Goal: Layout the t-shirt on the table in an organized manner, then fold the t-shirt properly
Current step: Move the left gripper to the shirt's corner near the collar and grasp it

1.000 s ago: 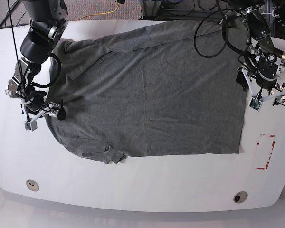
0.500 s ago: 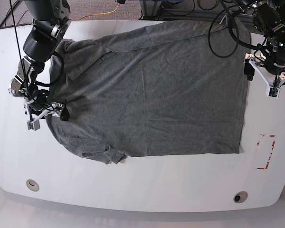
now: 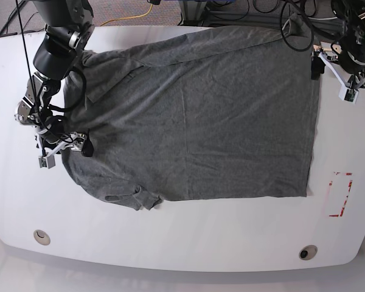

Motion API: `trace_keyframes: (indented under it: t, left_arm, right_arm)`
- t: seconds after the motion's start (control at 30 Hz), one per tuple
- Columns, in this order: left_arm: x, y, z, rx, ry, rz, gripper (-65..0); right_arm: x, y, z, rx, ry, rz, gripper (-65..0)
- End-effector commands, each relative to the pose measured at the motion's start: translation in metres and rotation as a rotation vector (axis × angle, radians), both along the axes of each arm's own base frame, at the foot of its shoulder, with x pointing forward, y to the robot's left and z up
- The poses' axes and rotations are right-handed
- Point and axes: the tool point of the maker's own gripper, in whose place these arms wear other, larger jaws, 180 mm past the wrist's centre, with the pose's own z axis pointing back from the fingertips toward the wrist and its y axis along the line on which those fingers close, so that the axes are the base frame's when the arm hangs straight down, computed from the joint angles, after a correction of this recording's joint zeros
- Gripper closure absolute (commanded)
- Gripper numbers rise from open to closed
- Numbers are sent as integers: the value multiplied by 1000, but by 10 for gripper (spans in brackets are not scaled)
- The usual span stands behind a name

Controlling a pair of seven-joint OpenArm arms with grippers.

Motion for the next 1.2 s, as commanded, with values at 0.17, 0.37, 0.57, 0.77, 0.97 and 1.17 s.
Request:
trace_keyframes:
  t: [0.17,0.37,0.57,0.77,0.97,1.17]
  left_arm:
    - [-25,15,2,25,29,34,-611]
    - [-32,14,-2,22,49,35,-611]
    - [-30,8,-5,10,51,22,-611]
    - [-31,-9,-14,-22,70,-9,-611]
    - [-35,-16,-18,-40,81,-9,-611]
    - [-46,-13,-29,-27,126,17,-611]
  right_arm:
    - [-11,2,-11,-15,79,24,-621]
    - [-11,2,-11,-15,79,24,-621]
    - [-11,2,-11,-15,79,24,-621]
    - [-11,1,-11,-18,79,24,-621]
    - [-11,1,-11,-18,79,23,-621]
    - [-11,-1,-10,-20,78,22,-621]
